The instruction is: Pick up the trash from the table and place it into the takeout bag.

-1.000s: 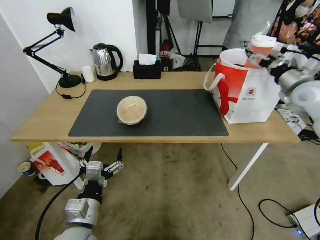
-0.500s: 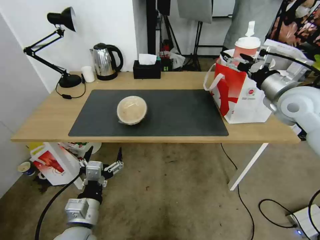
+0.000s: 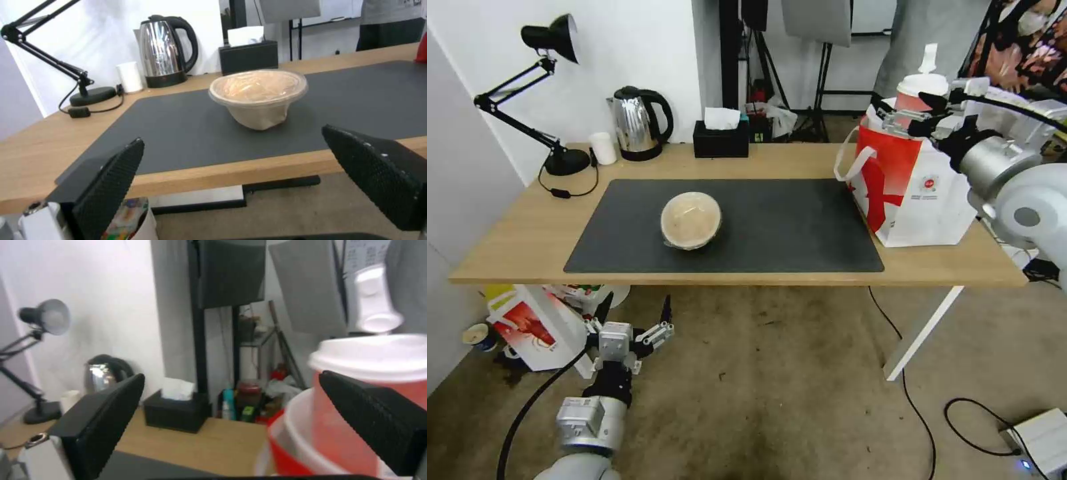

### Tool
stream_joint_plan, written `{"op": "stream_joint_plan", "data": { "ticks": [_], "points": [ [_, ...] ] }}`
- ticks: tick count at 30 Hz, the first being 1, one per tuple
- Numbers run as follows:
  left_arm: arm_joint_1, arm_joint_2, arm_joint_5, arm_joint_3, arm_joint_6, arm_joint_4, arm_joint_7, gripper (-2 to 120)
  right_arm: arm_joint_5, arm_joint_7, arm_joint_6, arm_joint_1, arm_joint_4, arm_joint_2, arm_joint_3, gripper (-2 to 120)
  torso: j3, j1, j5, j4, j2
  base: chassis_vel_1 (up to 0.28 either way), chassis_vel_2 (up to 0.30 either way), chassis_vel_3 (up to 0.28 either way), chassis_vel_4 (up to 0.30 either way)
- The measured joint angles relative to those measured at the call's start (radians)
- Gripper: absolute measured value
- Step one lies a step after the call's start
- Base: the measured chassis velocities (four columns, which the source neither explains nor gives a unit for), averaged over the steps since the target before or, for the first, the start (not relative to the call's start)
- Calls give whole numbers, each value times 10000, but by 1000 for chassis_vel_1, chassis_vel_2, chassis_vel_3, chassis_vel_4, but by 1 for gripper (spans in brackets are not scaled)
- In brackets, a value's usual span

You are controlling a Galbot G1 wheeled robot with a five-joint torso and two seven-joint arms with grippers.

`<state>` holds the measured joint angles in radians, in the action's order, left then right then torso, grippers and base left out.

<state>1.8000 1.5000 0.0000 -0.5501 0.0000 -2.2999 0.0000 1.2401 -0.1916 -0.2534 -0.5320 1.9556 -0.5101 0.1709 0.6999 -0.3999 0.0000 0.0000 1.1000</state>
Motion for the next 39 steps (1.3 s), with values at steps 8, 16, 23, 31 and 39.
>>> {"op": "stream_joint_plan", "data": {
  "ticks": [8,16,23,31,39],
  "points": [
    [0,0,0,0,0,0,0,100,184,-504,272,-517,1012,-63,0,100,0,-1,-1,0,0,0,0,0,0],
    [0,0,0,0,0,0,0,100,441,-1339,573,-1300,2627,-123,191,100,0,0,-1,0,0,0,0,0,0],
    [0,0,0,0,0,0,0,100,741,-2204,792,-1707,3594,-137,226,100,0,0,-2,0,0,0,0,0,0],
    [0,0,0,0,0,0,0,100,246,-2537,1310,-2579,4252,-414,293,100,0,-1,0,0,0,0,0,0,0],
    [-1,0,0,0,0,0,0,100,-518,-2521,1635,-3366,4593,-906,383,100,1,-2,-1,0,0,0,0,0,0]
  ]
}}
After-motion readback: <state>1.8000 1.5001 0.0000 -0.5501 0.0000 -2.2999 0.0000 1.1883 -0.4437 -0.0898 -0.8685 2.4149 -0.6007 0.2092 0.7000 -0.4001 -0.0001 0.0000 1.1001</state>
